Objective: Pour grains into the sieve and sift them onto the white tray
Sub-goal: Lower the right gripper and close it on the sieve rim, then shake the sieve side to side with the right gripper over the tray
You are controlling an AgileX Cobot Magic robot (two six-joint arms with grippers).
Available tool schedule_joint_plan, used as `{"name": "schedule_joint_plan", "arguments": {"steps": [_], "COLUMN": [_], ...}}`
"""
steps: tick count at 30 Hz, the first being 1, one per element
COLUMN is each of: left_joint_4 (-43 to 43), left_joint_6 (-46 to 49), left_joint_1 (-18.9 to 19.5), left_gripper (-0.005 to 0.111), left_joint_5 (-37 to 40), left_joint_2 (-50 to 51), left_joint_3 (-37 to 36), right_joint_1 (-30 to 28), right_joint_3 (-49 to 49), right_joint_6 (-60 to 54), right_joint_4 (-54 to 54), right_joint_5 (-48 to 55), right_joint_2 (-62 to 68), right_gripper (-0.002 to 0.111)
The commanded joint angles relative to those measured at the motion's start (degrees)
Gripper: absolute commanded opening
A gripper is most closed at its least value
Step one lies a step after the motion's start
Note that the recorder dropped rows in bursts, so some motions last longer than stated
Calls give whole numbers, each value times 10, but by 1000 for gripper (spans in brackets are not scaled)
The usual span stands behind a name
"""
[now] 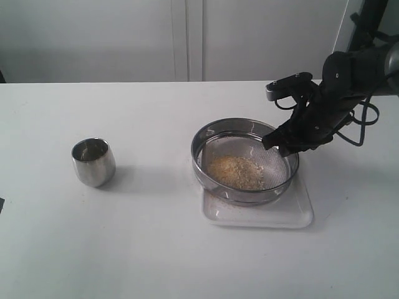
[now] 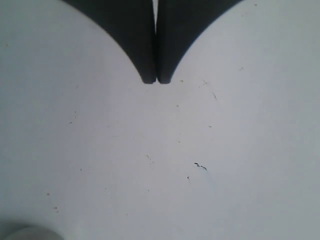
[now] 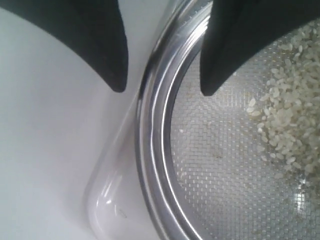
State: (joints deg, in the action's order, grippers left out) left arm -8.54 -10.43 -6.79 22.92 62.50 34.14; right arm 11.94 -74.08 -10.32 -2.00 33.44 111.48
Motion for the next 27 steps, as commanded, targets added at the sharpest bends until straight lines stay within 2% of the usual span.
{"name": "schedule_joint_plan", "arguments": {"steps": [1,6,9,12,27], "left_joint_4": [1,1,1,1,1], "left_joint_6": [0,0,0,0,0], "left_joint_1": [1,1,1,1,1], "left_gripper": [0,0,0,0,0], "left_joint_5": [7,7,7,7,7], "left_joint_2": [-5,-5,-5,-5,-5], "left_joint_3": [-4,-4,-4,-4,-4], "right_joint_1": [0,0,0,0,0], "right_joint_3": [-1,-1,-1,-1,-14], "right_joint_6": [2,2,2,2,31], "right_joint_4": [4,4,3,3,2], "right_joint_5": [-9,-8,-6,-1,10], "right_joint_2": [12,23,24,24,16], "right_gripper": [43,35,20,1,0]}}
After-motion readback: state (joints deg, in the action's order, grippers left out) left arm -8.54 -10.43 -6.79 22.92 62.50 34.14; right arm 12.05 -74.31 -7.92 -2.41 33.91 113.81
